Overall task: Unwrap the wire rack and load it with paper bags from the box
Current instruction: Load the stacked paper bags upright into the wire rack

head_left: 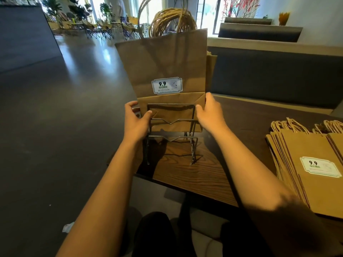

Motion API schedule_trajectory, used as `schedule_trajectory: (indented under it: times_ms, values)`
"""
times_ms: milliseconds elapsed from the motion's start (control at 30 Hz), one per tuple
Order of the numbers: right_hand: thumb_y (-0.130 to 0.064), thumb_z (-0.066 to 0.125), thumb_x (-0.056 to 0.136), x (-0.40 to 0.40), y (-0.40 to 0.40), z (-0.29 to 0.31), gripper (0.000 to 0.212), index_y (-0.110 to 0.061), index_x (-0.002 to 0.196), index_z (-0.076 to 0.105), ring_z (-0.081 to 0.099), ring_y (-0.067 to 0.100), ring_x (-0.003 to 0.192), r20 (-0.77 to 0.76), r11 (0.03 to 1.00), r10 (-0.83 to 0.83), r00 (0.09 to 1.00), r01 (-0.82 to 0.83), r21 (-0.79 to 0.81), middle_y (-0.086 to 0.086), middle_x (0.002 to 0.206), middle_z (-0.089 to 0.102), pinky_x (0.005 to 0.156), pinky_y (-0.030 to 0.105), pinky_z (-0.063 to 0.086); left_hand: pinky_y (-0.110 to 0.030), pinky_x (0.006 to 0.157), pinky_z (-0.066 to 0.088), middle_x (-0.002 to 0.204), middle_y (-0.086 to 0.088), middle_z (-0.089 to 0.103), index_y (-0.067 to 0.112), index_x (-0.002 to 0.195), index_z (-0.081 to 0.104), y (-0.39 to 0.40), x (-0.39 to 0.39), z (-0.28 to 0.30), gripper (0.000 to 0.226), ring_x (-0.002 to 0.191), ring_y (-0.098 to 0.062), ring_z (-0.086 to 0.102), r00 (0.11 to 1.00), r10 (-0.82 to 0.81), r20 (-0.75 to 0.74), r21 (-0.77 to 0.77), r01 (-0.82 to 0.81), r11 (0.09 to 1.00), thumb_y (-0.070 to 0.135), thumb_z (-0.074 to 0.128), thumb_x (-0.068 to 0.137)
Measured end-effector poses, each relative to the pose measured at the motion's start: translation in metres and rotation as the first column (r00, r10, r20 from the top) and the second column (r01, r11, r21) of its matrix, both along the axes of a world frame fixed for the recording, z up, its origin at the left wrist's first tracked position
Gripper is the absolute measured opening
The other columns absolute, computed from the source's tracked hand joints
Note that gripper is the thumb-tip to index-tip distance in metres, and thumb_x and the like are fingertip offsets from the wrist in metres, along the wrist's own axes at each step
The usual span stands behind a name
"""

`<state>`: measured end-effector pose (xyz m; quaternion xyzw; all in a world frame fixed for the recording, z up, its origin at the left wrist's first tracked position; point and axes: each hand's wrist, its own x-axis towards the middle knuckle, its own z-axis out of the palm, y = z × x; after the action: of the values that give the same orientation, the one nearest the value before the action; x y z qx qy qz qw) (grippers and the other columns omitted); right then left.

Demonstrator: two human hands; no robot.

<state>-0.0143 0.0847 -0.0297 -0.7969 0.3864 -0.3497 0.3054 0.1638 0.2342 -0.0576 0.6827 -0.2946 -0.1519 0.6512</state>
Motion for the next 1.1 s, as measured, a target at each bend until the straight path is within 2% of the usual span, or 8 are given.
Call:
schedule_trajectory:
  times_ms: [167,367,533,600,700,800,900,1100]
  values:
    - [-0.022,0.068,0.095,-0.008,0.000,-0.028,0.012,-0.018,0.097,0.057,0.066,0.024,0.089,-0.119,0.993,-0.107,0.987,0.100,-0.066,0.004,0.093,0.067,0.079,0.042,0.057,-0.015,0.077,0.046,0.111,0.008,0.066,0.021,0.113,0.067,0.000,0.014,-0.005,0.013,0.106,-0.009,0.063,0.983,0.160,0.093,0.047,-0.165,0.985,0.017,0.062,0.101]
    - [-0.022,0.057,0.102,-0.009,0.000,-0.038,0.020,-0.009,0.118,0.054,0.062,0.027,0.092,-0.339,0.985,-0.111,0.934,0.056,-0.166,0.006,0.094,0.055,0.072,0.034,0.047,-0.013,0.072,0.045,0.095,0.013,0.062,0.022,0.103,0.065,-0.006,0.015,-0.018,0.010,0.087,0.001,0.059,0.980,0.171,0.103,0.117,-0.183,0.976,0.015,0.069,0.097]
    - [-0.022,0.058,0.102,-0.011,0.003,-0.034,0.024,-0.009,0.122,0.056,0.062,0.024,0.093,-0.387,0.976,-0.122,0.914,0.040,-0.213,0.011,0.102,0.062,0.074,0.032,0.050,-0.025,0.079,0.055,0.088,0.006,0.061,0.015,0.103,0.061,-0.009,0.016,-0.027,0.010,0.079,-0.005,0.061,0.977,0.189,0.102,0.148,-0.202,0.968,0.006,0.061,0.098]
    - [-0.025,0.058,0.102,-0.014,0.004,-0.033,0.023,-0.011,0.121,0.056,0.064,0.027,0.096,-0.421,0.971,-0.126,0.898,0.025,-0.237,0.011,0.104,0.064,0.074,0.035,0.051,-0.030,0.084,0.056,0.092,0.004,0.061,0.014,0.107,0.060,-0.010,0.016,-0.026,0.012,0.083,-0.008,0.061,0.978,0.171,0.119,0.168,-0.189,0.967,0.006,0.061,0.098]
    - [-0.031,0.065,0.097,-0.019,0.005,-0.037,0.034,-0.016,0.124,0.049,0.062,0.022,0.098,-0.340,0.963,-0.183,0.922,0.098,-0.253,0.006,0.116,0.060,0.072,0.033,0.048,-0.041,0.105,0.051,0.130,-0.005,0.060,0.020,0.133,0.057,-0.013,0.024,-0.026,0.034,0.119,-0.020,0.059,0.977,0.144,0.157,0.198,-0.174,0.965,0.021,0.063,0.100]
    - [-0.031,0.068,0.095,-0.020,-0.001,-0.043,0.067,-0.020,0.149,0.028,0.050,0.024,0.126,-0.066,0.992,-0.123,0.990,0.125,0.029,0.008,0.152,0.036,0.095,0.035,0.046,-0.048,0.109,0.048,0.145,0.000,0.055,0.032,0.145,0.051,-0.015,0.028,-0.023,0.050,0.129,-0.019,0.056,0.997,0.055,-0.047,0.134,-0.048,0.990,0.047,0.048,0.097]
    - [-0.016,0.055,0.101,-0.012,0.004,-0.043,0.076,-0.027,0.159,0.008,0.029,0.022,0.146,0.150,0.910,-0.002,0.989,-0.060,0.409,-0.001,0.163,0.025,0.117,0.038,0.029,-0.042,0.090,0.060,0.126,0.002,0.070,0.033,0.140,0.054,-0.016,0.015,-0.013,0.042,0.112,-0.017,0.070,0.960,-0.133,-0.248,-0.012,0.135,0.991,0.044,0.042,0.102]
    - [-0.016,0.032,0.110,0.001,0.016,-0.059,0.065,-0.018,0.162,-0.006,0.007,0.026,0.156,0.096,0.859,0.030,0.995,-0.075,0.507,0.004,0.170,0.003,0.123,0.040,0.013,-0.027,0.076,0.059,0.119,-0.001,0.067,0.024,0.147,0.043,-0.028,0.008,-0.020,0.039,0.106,-0.017,0.068,0.937,-0.219,-0.271,-0.101,0.198,0.975,0.035,0.042,0.109]
